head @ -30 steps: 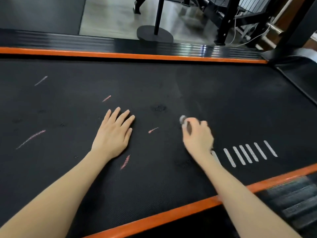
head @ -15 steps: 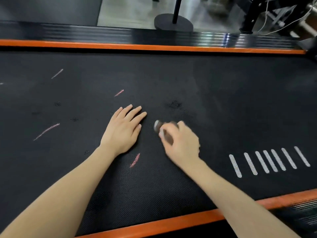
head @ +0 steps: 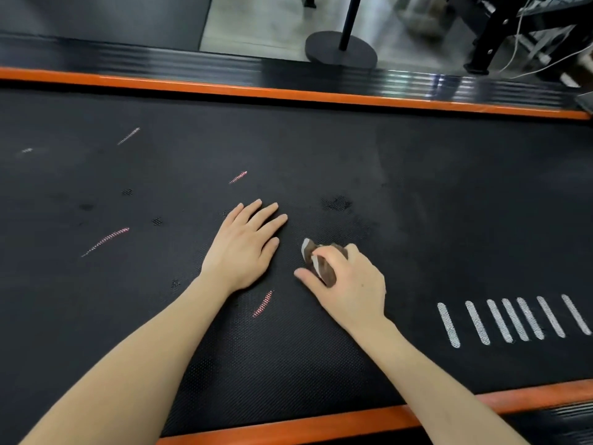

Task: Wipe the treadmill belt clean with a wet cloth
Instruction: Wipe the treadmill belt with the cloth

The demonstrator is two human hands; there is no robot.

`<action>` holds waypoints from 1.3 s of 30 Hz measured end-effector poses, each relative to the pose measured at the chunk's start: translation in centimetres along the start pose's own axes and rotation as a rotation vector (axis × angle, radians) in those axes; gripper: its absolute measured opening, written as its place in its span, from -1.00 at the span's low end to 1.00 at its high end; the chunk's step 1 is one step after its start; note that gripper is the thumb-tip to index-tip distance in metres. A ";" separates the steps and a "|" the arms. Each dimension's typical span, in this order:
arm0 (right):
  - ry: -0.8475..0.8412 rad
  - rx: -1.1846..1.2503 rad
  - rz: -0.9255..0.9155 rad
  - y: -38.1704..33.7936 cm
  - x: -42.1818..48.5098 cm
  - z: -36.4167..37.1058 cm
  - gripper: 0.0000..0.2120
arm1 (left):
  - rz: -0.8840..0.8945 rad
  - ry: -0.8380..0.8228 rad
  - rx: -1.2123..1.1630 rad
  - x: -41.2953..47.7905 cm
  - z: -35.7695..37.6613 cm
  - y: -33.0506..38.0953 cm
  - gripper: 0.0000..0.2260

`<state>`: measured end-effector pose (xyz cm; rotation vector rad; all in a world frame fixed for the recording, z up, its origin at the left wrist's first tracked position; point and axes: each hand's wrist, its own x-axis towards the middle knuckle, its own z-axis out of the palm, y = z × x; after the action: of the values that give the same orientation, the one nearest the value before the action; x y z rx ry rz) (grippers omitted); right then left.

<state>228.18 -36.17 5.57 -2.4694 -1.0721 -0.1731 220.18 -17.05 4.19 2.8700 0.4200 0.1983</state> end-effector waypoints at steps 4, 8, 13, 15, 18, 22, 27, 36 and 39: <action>0.029 -0.048 0.010 -0.4 4.0 1.4 -0.46 | -0.001 0.006 0.000 0.1 0.1 0.0 -0.50; 0.052 -0.052 0.051 -1.6 6.2 2.1 -0.39 | 0.005 0.015 -0.015 0.1 0.2 -0.2 -0.49; 0.144 0.081 -0.089 -0.5 5.4 2.1 -0.60 | 0.006 0.019 -0.015 0.1 0.1 -0.2 -0.51; 0.055 0.104 -0.156 0.0 5.8 2.0 -0.66 | 0.007 0.012 -0.011 0.1 0.1 -0.3 -0.50; 0.002 0.063 -0.231 0.3 5.9 2.0 -0.52 | 0.004 0.010 -0.003 0.2 0.2 -0.4 -0.50; -0.006 0.070 -0.248 1.0 3.3 1.1 -0.66 | 0.014 0.008 -0.008 0.1 0.2 -0.5 -0.50; -0.002 0.053 -0.357 2.5 0.8 -0.3 -0.74 | 0.022 0.002 0.008 0.2 0.3 -0.6 -0.52; 0.097 0.000 -0.081 0.8 6.9 1.9 -0.77 | 0.027 0.003 0.011 0.2 0.3 -0.6 -0.51; -0.045 0.126 -0.299 1.3 -1.1 -0.8 -0.77 | 0.025 -0.001 0.019 0.2 0.3 -0.7 -0.52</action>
<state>228.40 -38.02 5.55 -2.2022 -1.4237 -0.1363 220.27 -16.43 3.78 2.8953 0.3875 0.1988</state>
